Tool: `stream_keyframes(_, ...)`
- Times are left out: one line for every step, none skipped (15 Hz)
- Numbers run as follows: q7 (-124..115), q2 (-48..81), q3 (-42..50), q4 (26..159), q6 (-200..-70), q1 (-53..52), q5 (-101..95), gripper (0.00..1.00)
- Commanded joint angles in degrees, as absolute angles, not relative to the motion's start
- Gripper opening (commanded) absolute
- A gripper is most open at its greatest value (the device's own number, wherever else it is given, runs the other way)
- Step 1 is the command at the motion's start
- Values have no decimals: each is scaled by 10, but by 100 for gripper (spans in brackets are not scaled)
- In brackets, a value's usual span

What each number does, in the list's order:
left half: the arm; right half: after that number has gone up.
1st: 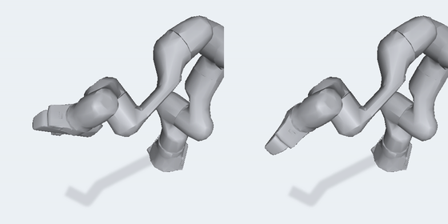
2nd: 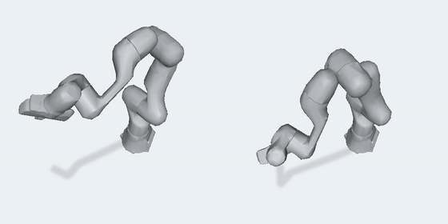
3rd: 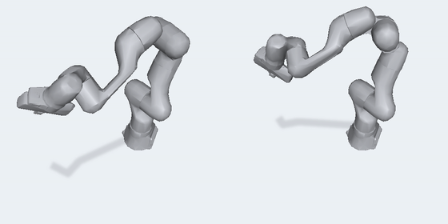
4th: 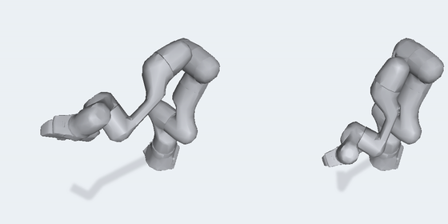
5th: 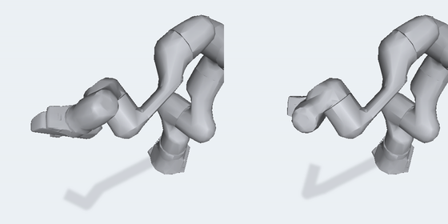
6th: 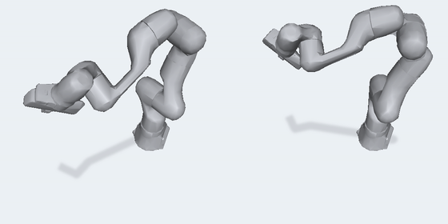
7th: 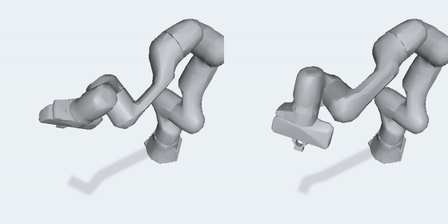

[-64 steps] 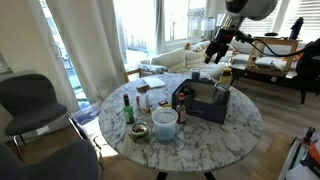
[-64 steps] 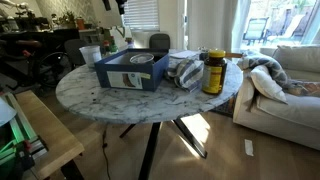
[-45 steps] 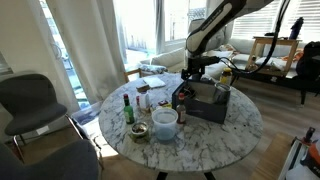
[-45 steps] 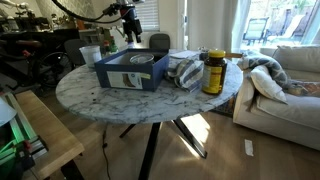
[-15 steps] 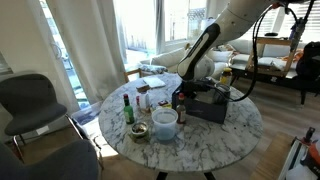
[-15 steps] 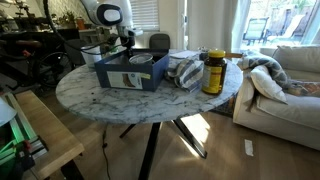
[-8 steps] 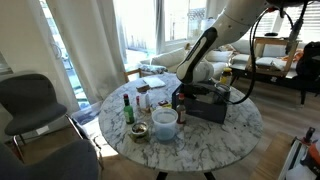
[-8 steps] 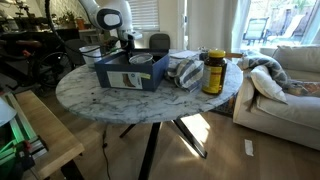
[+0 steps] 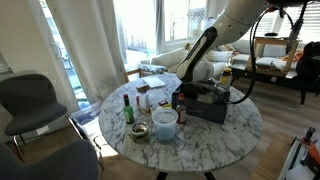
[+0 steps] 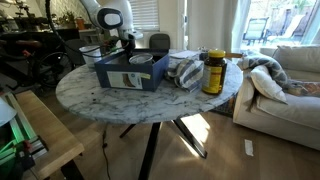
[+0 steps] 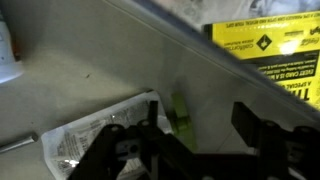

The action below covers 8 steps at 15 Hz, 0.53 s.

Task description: Remove the sachet from the box and put it in the opaque cup

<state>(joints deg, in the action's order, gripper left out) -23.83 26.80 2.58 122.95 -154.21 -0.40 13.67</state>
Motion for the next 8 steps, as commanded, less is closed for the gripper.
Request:
stream_keyframes(-233,274,23,1226,-1548,0,155,57)
stream_keyframes(-237,278,24,1223,-1547,-3,153,48)
stream_keyframes(-237,280,25,1222,-1547,-4,153,45)
stream_keyframes(-243,289,28,1217,-1547,-8,148,40)
stream_keyframes(-246,292,30,1215,-1548,-10,146,42)
stream_keyframes(-251,296,34,1211,-1543,-13,142,48)
stream_keyframes(-253,297,36,1211,-1542,-14,141,53)
stream_keyframes(-259,297,41,1210,-1540,-16,138,64)
